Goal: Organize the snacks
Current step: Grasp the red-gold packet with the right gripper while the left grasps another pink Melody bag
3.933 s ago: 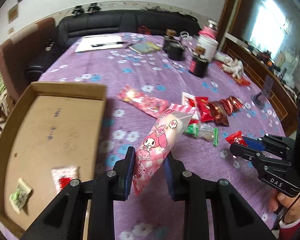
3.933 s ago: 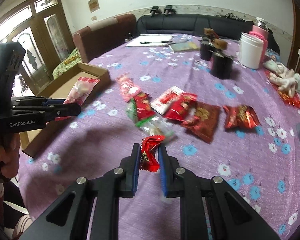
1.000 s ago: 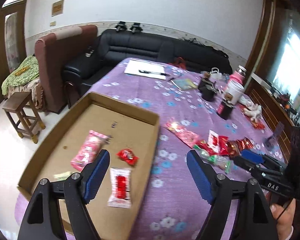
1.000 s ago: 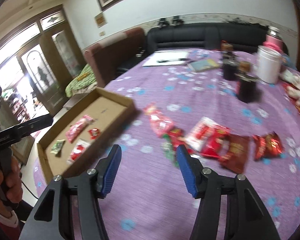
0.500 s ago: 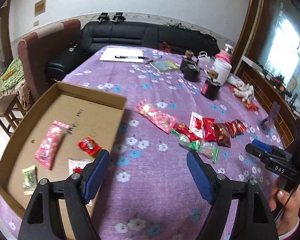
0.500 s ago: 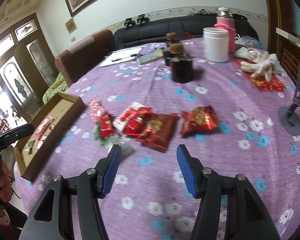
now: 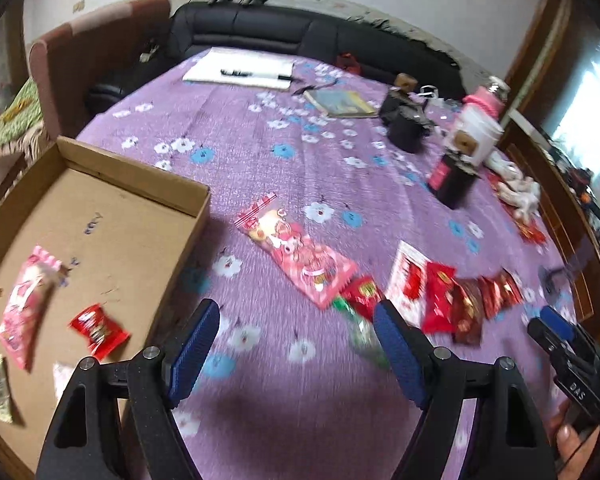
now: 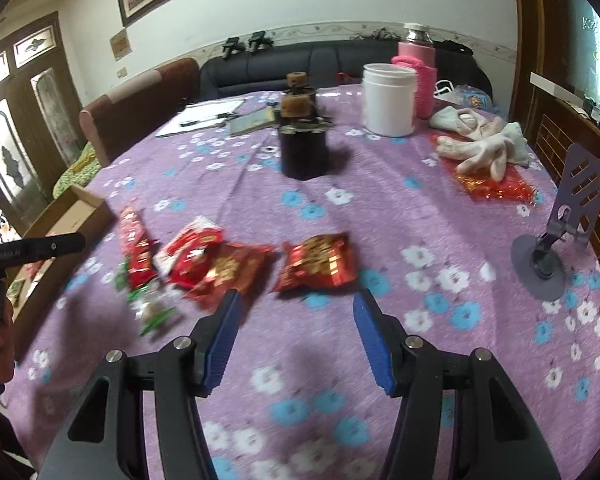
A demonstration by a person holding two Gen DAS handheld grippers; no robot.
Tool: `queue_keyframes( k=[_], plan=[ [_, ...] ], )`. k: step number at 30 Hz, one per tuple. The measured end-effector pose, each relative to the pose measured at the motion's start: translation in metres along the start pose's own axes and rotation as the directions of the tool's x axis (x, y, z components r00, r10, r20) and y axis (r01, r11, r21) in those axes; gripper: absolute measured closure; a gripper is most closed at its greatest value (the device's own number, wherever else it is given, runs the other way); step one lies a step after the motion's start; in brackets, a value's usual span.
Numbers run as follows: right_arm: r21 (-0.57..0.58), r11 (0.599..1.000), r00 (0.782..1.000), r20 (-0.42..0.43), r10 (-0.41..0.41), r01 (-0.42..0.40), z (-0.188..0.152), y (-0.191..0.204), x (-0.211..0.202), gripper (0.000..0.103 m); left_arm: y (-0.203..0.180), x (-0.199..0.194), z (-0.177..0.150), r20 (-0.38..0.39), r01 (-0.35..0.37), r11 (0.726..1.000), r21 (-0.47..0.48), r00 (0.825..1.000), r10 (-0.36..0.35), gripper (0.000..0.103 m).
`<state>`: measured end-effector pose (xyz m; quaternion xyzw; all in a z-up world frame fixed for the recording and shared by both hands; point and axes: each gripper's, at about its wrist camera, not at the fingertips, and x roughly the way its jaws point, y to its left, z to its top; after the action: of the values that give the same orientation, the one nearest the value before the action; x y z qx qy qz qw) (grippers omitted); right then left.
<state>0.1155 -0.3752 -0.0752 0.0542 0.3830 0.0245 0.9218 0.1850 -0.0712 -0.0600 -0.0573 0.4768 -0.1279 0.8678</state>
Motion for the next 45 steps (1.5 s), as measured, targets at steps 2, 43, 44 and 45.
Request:
queue_keyframes(
  k=[2,43,44,45],
  plan=[
    [0.009,1.000,1.000,-0.009,-0.007,0.007,0.007,-0.008,0.009,0.046,-0.004,0.015,0.006,-0.020,-0.017,1.000,-0.006,1.000,0.017,0.021],
    [-0.068,0.996,0.993,-0.101,-0.059,0.052,0.026,-0.008,0.080,0.057,-0.023,0.065,0.023,0.014,-0.148,0.983,0.107,0.989,0.147,0.069],
    [-0.061,0.997,0.994,-0.098,-0.057,0.051,0.026,-0.009,0.078,0.057,-0.022,0.063,0.021,0.015,-0.131,0.986,0.105,0.991,0.130,0.069],
    [-0.056,0.997,0.994,-0.094,-0.056,0.051,0.025,-0.010,0.076,0.057,-0.021,0.062,0.020,0.016,-0.124,0.987,0.104,0.992,0.123,0.069]
  ],
)
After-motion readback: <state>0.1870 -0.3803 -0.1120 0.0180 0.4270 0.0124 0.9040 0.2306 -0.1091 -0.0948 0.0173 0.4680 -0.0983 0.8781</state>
